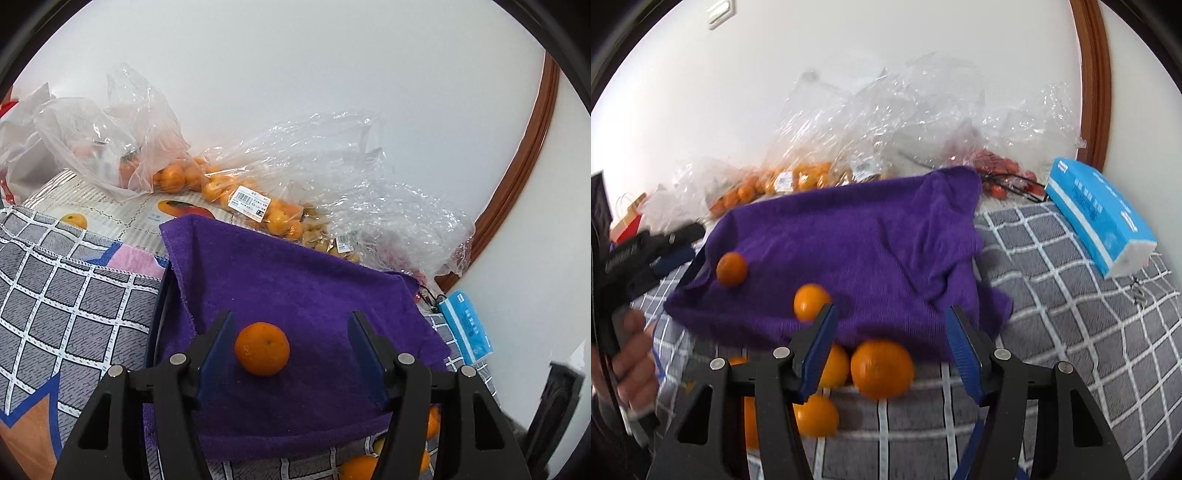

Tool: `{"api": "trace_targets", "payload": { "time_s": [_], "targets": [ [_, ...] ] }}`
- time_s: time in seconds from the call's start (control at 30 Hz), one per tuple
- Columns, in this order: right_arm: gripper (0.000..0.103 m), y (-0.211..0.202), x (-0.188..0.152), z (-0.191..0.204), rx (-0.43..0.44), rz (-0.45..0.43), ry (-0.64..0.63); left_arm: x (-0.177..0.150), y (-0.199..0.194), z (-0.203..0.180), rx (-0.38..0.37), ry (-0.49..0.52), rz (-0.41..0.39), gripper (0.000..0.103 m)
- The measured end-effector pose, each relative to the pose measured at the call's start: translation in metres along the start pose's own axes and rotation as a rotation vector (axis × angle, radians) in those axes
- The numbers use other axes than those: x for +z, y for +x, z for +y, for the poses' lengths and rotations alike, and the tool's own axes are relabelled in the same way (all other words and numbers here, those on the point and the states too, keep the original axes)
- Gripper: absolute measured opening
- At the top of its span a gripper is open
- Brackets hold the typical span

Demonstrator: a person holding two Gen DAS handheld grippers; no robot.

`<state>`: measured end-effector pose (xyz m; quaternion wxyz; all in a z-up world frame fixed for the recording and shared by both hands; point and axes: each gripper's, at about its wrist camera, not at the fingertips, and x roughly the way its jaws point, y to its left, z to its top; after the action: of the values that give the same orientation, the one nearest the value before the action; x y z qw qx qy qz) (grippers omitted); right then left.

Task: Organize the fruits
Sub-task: 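Withdraw the right tool toward another large orange while the left tool lifts away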

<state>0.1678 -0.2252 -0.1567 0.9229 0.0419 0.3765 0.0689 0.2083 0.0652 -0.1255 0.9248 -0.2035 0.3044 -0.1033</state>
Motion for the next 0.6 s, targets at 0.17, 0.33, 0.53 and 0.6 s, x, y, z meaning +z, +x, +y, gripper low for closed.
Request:
{"api": "trace_targets", "payload": {
  "time_s": [0.17, 0.33, 0.53, 0.6],
  "targets": [
    [0.059, 0.01, -0.012, -0.007, 0.015, 0.046, 0.026, -0.001, 0.0, 0.001, 0.026, 0.008, -0.005, 0.061],
    [0.058, 0.013, -0.015, 0.004, 0.002, 0.044, -0.032, -0.002, 0.002, 0.003, 0.035, 0.002, -0.006, 0.061],
    [0.038, 0.011, -0.019, 0.005, 0.051, 0.039, -0.042, -0.004, 0.006, 0.001, 0.045, 0.016, 0.004, 0.061],
    [0.038, 0.008, -0.019, 0.003, 0.042, 0.03, -0.032, -0.005, 0.007, 0.0, 0.041, 0.018, 0.013, 0.061]
  ]
}}
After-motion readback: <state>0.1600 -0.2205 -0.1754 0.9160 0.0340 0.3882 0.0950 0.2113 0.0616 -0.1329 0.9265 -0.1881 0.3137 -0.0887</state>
